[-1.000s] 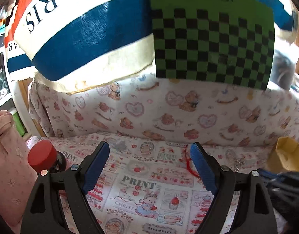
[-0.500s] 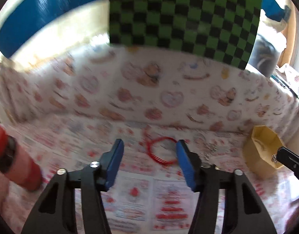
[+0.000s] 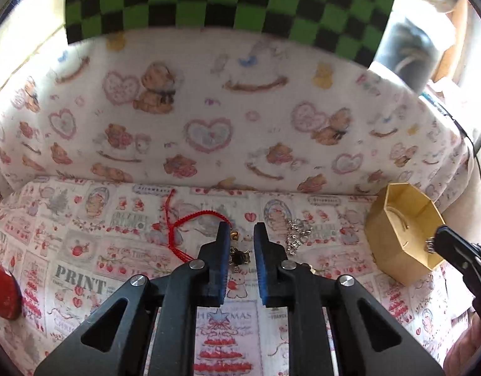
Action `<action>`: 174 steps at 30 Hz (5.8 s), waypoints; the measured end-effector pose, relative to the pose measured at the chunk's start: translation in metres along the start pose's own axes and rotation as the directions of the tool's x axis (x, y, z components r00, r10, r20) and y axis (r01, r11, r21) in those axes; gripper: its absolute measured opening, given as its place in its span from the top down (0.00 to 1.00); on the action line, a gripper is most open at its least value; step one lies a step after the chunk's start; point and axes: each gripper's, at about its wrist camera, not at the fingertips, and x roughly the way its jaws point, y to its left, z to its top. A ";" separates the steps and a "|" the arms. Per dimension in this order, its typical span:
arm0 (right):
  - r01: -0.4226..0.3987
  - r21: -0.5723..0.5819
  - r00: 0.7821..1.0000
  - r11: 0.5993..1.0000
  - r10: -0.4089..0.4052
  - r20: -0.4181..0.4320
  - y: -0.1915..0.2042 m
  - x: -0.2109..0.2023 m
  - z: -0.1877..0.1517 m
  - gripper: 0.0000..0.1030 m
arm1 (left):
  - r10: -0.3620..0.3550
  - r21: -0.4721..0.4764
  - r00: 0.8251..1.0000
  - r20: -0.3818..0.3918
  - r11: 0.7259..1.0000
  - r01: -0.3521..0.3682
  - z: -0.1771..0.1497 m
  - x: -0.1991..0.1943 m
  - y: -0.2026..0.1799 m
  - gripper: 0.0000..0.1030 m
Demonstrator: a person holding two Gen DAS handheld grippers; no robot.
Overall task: Organize jewelry
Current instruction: 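Grasp a small earring with the right tool while the left tool grasps a gold earring, then carry both earrings over the gold box and open both tools to drop them, then move the left tool to a black-stone earring and close on it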
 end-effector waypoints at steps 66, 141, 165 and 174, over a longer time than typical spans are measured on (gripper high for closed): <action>0.025 0.293 0.998 0.956 -0.040 0.043 -0.110 -0.011 0.013 0.91 | -0.261 0.175 0.960 -0.097 0.945 0.275 0.016 0.045 -0.169 0.89; 0.104 0.084 0.991 0.991 -0.111 0.079 -0.015 -0.012 -0.001 0.36 | -0.070 0.105 0.991 -0.116 0.991 0.083 -0.009 0.021 -0.063 0.91; 0.033 0.021 0.996 0.999 -0.034 0.082 0.006 -0.021 -0.001 0.37 | -0.081 0.125 0.995 0.058 0.989 0.073 -0.009 -0.042 -0.048 0.91; -0.037 -0.079 0.993 0.996 0.028 -0.115 0.066 0.017 0.009 0.67 | 0.037 -0.031 0.990 0.133 0.999 -0.034 0.008 -0.058 0.028 0.91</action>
